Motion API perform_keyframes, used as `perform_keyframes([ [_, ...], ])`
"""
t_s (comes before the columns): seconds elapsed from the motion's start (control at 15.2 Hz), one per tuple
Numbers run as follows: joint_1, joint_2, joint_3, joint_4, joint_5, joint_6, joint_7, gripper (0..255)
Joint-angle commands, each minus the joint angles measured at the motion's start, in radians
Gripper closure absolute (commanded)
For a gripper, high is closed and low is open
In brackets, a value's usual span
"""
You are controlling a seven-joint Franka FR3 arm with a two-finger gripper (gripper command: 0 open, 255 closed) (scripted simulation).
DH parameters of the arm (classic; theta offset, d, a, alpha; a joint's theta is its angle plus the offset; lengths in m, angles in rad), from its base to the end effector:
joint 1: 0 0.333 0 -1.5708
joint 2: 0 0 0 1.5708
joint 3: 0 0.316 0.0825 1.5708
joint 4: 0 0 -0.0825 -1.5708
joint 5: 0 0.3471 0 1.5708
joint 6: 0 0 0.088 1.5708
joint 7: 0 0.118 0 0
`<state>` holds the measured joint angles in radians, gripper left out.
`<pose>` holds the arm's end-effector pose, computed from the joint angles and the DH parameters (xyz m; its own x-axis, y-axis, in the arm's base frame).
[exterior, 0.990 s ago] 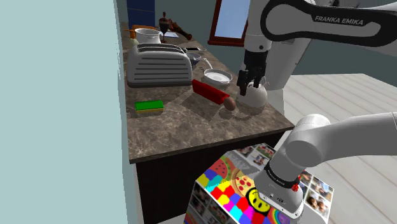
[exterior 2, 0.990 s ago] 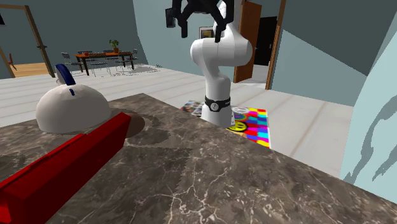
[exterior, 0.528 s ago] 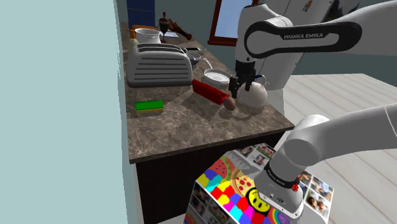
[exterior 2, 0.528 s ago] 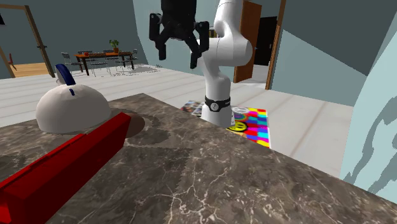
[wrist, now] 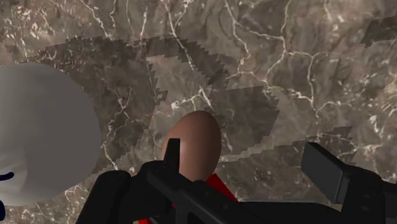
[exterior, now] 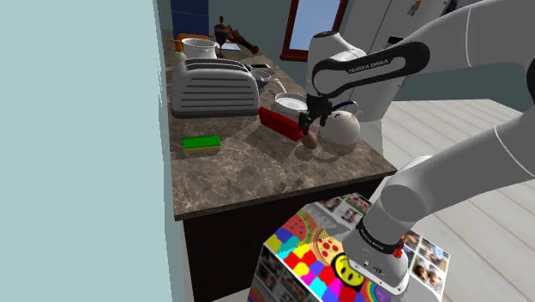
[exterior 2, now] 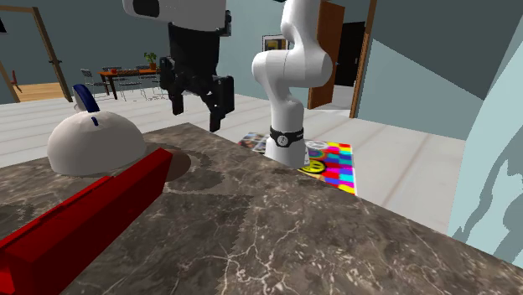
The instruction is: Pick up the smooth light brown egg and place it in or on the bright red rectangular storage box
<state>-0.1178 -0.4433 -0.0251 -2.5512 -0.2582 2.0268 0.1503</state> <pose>0.3527 -0.0682 0.4241 0.9832 -0.1723 -0.0601 -0.1553 -0.9630 0.2204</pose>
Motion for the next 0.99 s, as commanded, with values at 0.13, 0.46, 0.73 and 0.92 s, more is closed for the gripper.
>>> perform_keyframes([
  [0.13,-0.037,0.143,-0.02,0.036,-0.059,0.135,0.026,0],
  [0.46,-0.067,0.259,-0.038,0.07,-0.109,0.237,0.051,0],
  [0.73,-0.077,0.295,-0.046,0.05,-0.128,0.295,0.061,0],
  [0.92,-0.085,0.32,-0.05,0.039,-0.14,0.332,0.069,0],
])
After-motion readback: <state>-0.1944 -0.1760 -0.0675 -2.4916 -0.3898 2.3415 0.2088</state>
